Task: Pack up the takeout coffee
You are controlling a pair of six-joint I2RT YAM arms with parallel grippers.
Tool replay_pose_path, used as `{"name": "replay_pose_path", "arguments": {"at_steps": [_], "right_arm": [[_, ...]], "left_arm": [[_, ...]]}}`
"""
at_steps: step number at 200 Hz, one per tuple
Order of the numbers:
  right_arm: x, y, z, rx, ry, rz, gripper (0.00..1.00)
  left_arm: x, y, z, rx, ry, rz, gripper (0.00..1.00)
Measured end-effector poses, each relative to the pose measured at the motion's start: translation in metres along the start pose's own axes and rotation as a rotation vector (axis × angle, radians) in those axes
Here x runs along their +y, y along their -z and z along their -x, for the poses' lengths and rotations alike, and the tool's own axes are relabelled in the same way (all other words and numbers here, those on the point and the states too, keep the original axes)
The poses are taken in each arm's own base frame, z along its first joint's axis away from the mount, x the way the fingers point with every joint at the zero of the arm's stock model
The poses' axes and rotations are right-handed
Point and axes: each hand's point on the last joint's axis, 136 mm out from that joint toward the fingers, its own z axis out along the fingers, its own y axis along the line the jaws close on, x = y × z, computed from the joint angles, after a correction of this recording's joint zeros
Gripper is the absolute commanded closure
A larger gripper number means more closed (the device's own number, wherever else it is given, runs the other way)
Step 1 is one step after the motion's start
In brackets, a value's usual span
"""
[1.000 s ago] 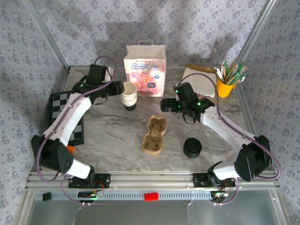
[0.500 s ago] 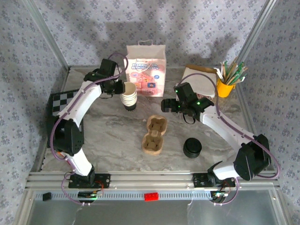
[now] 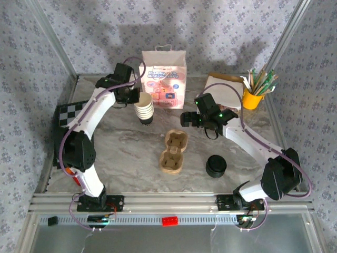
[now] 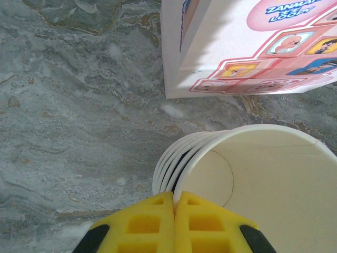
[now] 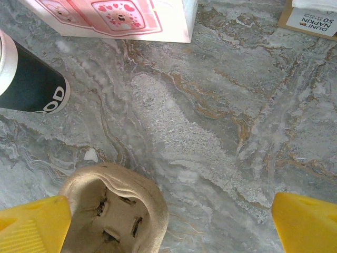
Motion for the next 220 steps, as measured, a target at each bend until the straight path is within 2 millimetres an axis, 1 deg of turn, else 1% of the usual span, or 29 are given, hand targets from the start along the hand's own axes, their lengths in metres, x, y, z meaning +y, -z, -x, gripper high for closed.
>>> {"name": "replay_pose_path", "arguments": {"at_steps": [57,100,133,195,220], "right_arm": [[0.003,0.0,-0.001,0.004,-0.001,0.016,0.0],[0.005,-0.001,0.0,0.004,-0.001,0.028,0.0],[0.007,-0.002,0.0,0.007,-0.001,0.039,0.0],[0.01,-0.006,0.0,0.011,-0.005,0.052,0.0],[0.01,-0.01,-0.002,0.021,-0.005,0.05,0.0]], "left_arm": [[0.011,0.003,-0.004,0.015,-0.004,0.073,1.0],[0.027,0.006,-0.004,0.02,0.019,0.136,1.0],[0.049,0.009,-0.002,0.01,0.059,0.187,1.0],[0.091,0.025,-0.01,-0.005,0.138,0.276,1.0],[0.115,0.03,-0.017,0.001,0.185,0.31,1.0]]}}
